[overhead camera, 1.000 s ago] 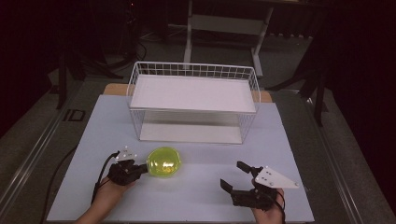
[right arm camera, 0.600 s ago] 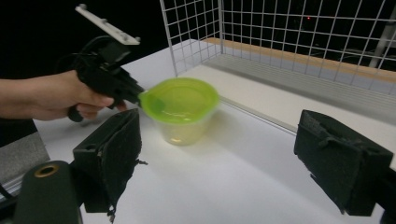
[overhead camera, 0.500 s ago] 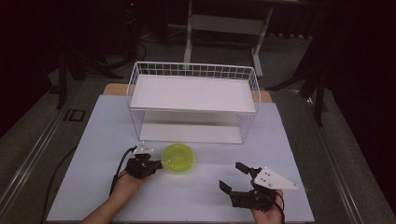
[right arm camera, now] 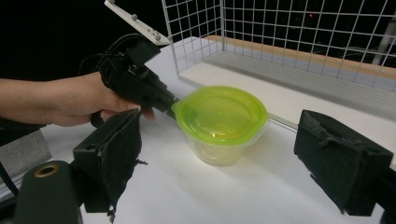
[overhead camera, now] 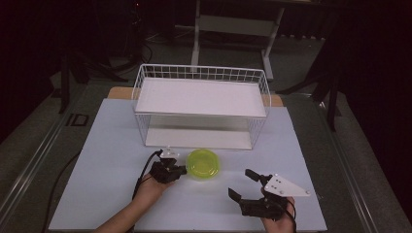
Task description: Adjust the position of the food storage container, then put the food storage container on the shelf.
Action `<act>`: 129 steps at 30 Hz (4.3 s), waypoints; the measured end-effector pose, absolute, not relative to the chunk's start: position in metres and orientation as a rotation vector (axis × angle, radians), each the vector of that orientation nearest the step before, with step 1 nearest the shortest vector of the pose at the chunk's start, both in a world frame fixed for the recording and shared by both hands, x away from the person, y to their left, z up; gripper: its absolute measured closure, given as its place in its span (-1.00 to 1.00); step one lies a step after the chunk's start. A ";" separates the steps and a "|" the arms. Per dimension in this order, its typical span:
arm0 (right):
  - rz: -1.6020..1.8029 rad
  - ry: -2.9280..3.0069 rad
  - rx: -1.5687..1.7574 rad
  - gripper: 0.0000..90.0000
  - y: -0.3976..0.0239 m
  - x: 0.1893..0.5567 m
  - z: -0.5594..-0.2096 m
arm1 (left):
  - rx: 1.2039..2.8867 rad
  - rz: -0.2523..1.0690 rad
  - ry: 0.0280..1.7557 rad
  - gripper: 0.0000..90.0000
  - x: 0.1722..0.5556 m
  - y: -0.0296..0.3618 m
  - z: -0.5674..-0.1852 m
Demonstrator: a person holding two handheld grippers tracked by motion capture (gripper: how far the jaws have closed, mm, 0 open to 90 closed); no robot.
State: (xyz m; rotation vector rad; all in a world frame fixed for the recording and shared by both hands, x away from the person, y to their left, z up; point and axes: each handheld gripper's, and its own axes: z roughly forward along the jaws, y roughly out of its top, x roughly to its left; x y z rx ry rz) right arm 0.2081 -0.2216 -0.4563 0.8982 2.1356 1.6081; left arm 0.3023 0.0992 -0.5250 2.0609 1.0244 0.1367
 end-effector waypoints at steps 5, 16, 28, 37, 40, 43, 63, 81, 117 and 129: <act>1.610 2.135 0.909 -0.67 -0.222 0.209 -0.457 | 2.036 0.127 1.059 0.99 0.299 0.107 -0.525; 1.604 2.143 0.907 -0.67 -0.220 0.209 -0.458 | 2.033 0.094 1.045 0.99 0.303 0.099 -0.527; 1.601 2.150 0.927 -0.67 -0.222 0.210 -0.460 | 2.044 0.078 1.023 0.99 0.313 0.080 -0.529; 1.602 2.156 0.927 -0.67 -0.224 0.210 -0.461 | 2.057 0.082 1.023 0.99 0.319 0.071 -0.532; 1.605 2.154 0.927 -0.67 -0.225 0.210 -0.460 | 2.055 0.087 1.024 0.99 0.319 0.073 -0.531; 1.605 2.156 0.928 -0.67 -0.225 0.210 -0.461 | 2.050 0.091 1.019 0.98 0.318 0.079 -0.529; 1.562 2.178 0.903 -0.67 -0.219 0.210 -0.461 | 1.907 0.044 0.790 -0.69 0.262 0.152 -0.494; 1.506 2.241 0.833 -0.58 -0.205 0.221 -0.448 | 1.826 0.125 0.752 -0.96 0.254 0.134 -0.460; 1.378 2.262 1.254 -0.38 -0.201 0.320 -0.483 | 1.892 -0.022 1.057 -0.51 0.326 0.086 -0.491; 1.351 2.317 1.342 -0.01 -0.199 0.322 -0.495 | 1.925 -0.097 1.167 0.12 0.326 0.082 -0.503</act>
